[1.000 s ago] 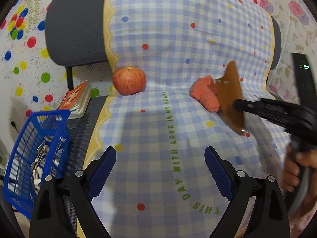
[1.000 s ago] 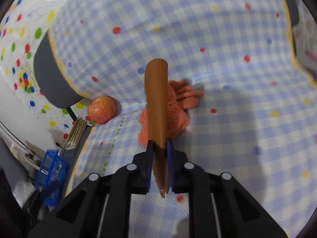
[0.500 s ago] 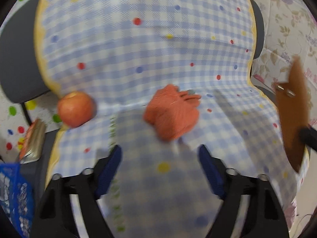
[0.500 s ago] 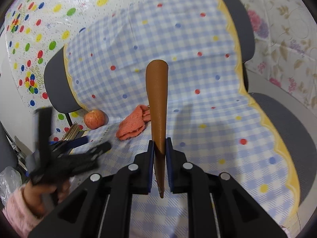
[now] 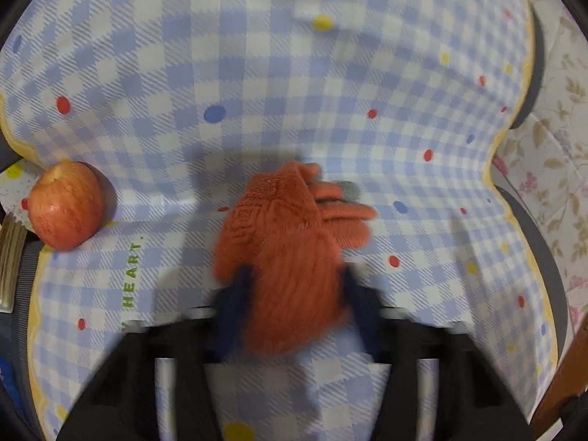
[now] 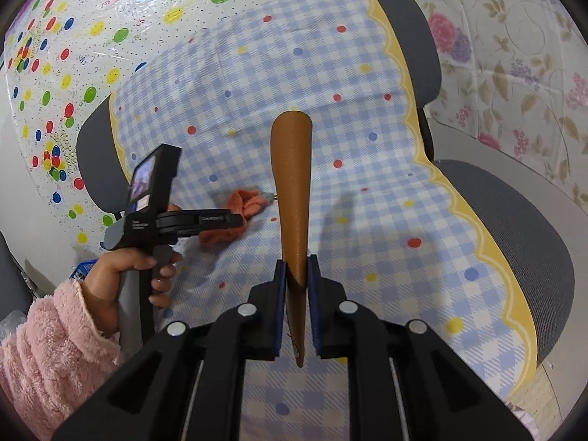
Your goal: Collect trash
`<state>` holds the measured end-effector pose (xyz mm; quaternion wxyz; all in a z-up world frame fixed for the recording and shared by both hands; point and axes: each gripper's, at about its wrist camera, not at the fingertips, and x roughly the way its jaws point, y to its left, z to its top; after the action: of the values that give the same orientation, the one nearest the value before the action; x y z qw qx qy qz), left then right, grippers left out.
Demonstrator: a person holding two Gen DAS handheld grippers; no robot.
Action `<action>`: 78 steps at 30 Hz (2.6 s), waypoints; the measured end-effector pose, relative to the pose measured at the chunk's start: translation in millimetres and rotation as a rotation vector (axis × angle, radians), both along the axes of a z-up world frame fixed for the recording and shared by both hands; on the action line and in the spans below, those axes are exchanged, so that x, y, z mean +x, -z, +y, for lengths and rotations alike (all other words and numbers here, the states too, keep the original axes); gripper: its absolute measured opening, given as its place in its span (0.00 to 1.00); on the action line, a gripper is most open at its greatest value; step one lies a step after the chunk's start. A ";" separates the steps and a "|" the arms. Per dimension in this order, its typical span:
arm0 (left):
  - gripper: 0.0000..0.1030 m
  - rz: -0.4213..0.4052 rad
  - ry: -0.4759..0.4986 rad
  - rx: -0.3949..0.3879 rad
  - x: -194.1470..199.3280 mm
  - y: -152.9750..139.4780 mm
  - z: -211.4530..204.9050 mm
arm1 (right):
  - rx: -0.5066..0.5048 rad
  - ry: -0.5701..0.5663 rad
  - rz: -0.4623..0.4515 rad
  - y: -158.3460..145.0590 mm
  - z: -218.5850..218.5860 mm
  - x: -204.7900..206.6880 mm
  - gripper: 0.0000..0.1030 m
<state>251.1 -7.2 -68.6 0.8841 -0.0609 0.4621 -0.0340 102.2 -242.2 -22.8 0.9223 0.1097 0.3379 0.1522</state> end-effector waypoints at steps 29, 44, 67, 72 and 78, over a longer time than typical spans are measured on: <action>0.28 -0.338 0.474 -0.115 -287.3 -66.8 -82.2 | -0.111 0.079 -0.041 -14.7 -26.2 -124.2 0.09; 0.28 -0.237 0.855 -0.161 -334.8 -36.0 -214.8 | -0.157 0.349 0.027 -7.0 -128.1 -218.7 0.09; 0.74 -0.008 0.884 -0.172 -319.7 8.1 -273.1 | -0.268 0.532 0.220 55.3 -181.2 -240.5 0.41; 0.84 -0.066 0.798 -0.124 -319.0 0.0 -252.6 | -0.246 0.535 0.192 41.0 -181.7 -240.7 0.52; 0.85 -0.094 0.737 -0.063 -321.1 -8.5 -231.3 | -0.205 0.488 0.177 28.4 -163.9 -238.8 0.80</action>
<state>-70.0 -238.5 -60.1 0.8305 0.0842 0.4104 -0.3671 -136.6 -406.1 -51.2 0.9048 0.1070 0.3945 -0.1194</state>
